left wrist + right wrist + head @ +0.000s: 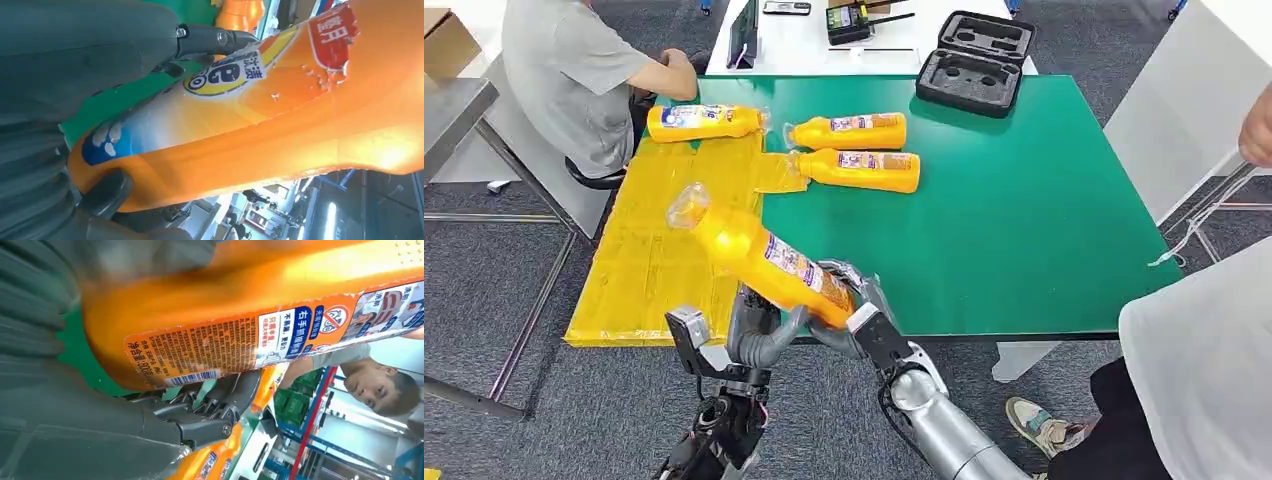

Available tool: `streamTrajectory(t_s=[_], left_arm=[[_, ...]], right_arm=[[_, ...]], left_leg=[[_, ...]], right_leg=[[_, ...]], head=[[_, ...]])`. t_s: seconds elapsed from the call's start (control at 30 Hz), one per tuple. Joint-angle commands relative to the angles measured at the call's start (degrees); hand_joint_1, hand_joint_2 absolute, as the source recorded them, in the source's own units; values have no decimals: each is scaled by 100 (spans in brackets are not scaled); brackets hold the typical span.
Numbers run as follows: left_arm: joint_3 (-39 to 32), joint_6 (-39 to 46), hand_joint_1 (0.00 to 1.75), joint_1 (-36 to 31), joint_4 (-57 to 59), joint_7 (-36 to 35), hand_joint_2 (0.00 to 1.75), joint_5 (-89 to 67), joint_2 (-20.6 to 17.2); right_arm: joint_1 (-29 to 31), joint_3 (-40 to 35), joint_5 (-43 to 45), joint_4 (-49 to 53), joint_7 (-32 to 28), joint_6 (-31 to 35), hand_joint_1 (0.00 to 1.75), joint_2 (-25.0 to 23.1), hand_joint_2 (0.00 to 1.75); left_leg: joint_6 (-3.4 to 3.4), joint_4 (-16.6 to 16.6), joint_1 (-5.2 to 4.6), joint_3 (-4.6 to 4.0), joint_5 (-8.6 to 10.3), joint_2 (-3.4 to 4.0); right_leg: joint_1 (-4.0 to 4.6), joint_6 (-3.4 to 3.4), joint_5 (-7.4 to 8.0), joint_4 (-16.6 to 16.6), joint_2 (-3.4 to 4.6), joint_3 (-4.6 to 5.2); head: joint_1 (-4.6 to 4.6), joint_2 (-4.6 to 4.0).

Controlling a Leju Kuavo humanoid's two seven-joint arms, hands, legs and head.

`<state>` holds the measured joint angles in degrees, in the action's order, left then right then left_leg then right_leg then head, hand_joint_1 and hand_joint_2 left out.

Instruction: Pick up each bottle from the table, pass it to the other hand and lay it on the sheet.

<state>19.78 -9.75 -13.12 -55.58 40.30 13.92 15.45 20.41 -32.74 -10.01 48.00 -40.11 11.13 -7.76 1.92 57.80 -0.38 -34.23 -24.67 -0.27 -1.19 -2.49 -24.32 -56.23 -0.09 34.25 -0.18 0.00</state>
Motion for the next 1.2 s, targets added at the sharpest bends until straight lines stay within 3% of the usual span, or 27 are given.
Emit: streamTrajectory(t_s=[0.03, 0.7, 0.73, 0.77, 0.8, 1.2], left_arm=[[9, 12, 0, -72, 58, -30, 175, -12, -70], [-32, -77, 0, -95, 165, -30, 175, 26, -70], [-26, -123, 42, -104, 171, -30, 175, 36, -73], [-14, -145, 147, -109, 170, -30, 175, 18, -68], [1, -188, 166, -116, 158, -30, 175, 14, -61], [28, -389, 175, -214, 282, -30, 175, -34, -13]], right_arm=[[230, -250, 10, -509, 11, -53, 159, 15, 175], [156, -126, -5, -475, 11, -2, 154, 76, 175], [152, -136, -26, -482, 11, -1, 150, 67, 175], [144, -152, -54, -491, 11, 8, 154, 57, 175], [138, -160, -64, -497, 11, 1, 155, 46, 175], [111, -239, -107, -543, 11, 31, 152, 25, 175]], left_leg=[[-8, -2, 5, 14, -4, 3], [-12, -1, 10, 22, -8, 1], [-11, -2, 9, 19, -6, -2], [-9, -1, 7, 14, -4, -2], [-12, -1, 11, 21, -7, -1], [-7, -2, 3, 11, -2, -4]], right_leg=[[5, 8, -2, 4, 2, -14], [11, 13, -5, 7, -1, -24], [9, 11, -5, 6, -3, -22], [7, 9, -3, 6, -3, -16], [12, 13, -6, 7, -3, -25], [4, 7, -4, 3, -6, -11]], head=[[0, 0], [0, 0], [0, 0], [0, 0], [0, 0], [-2, 0]])
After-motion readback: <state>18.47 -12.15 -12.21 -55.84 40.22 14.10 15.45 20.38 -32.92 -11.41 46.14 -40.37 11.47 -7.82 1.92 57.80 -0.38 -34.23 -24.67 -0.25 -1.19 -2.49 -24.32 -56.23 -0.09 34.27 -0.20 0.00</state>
